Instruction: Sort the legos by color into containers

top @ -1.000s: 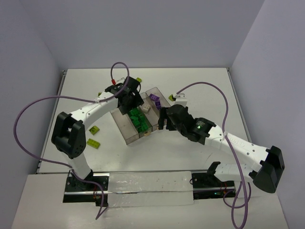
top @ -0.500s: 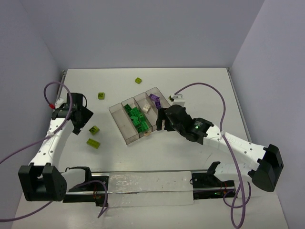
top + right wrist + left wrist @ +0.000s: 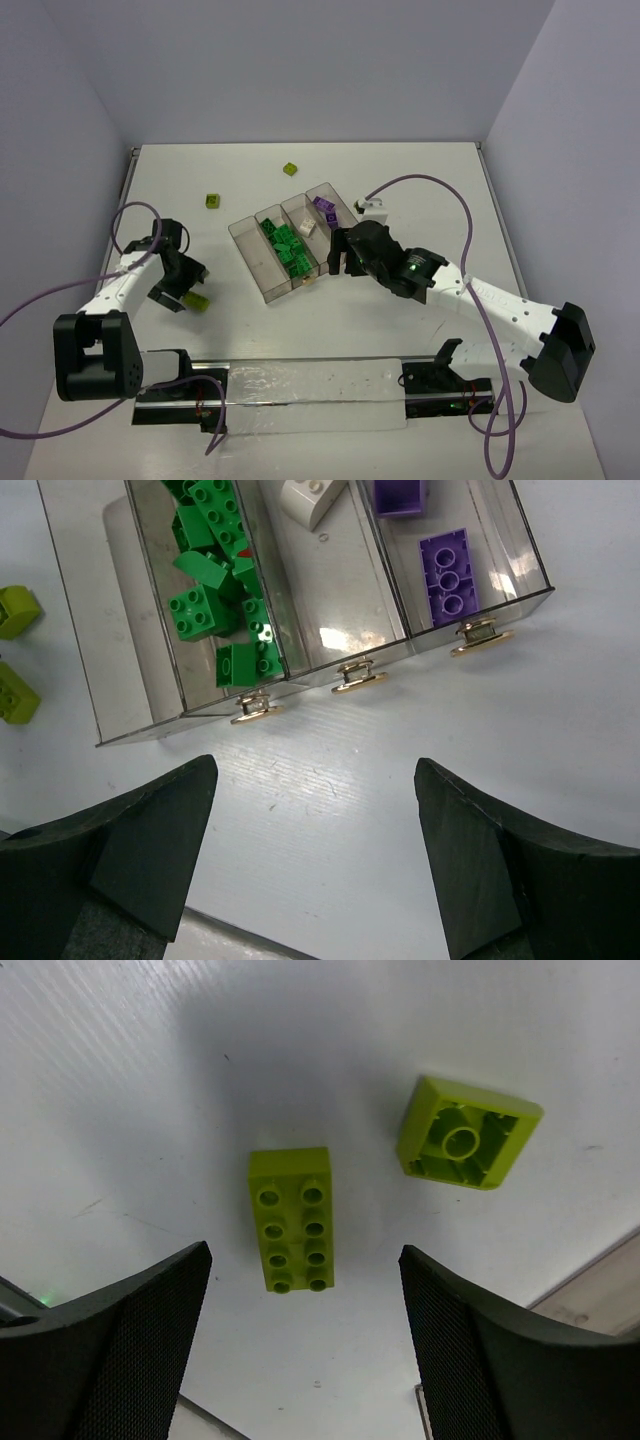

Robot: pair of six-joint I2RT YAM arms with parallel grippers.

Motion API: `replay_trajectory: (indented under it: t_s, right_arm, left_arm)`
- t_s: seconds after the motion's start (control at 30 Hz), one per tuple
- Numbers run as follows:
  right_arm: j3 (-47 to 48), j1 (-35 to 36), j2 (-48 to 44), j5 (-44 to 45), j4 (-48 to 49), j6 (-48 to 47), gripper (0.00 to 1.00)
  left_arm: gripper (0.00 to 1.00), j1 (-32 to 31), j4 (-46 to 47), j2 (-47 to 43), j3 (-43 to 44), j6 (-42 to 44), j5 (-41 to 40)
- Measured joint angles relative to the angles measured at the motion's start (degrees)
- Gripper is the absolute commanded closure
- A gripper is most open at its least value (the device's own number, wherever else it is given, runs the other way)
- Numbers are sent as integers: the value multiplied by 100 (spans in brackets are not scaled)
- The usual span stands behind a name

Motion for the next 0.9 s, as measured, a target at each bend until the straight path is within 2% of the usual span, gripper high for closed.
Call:
replay_trajectory:
  t_s: [0.33,0.43,0.53,0.67,0.77,0.9]
  right_arm:
    - [0,2,73,-13,-2,-2,13]
    - [1,2,86,-13,-2,0,13]
    - [4,2,134,-28,-4,0,13]
    - [23,2,196,-52,-13,0,13]
    - [70,7,221,-50,-12,2,13]
    - [90,11,223,-56,-11,2,13]
  left_arm:
    - [28,0,393,144,-304,-199,5]
    - [36,1,534,271,-306,-199,7]
    - [50,0,679,330,-347,-186,12]
    - [61,0,681,393,-413,-184,-8]
    - [67,1,551,206,-417,-196,-113]
    - [70,0,198,-590,-216,-147,-393]
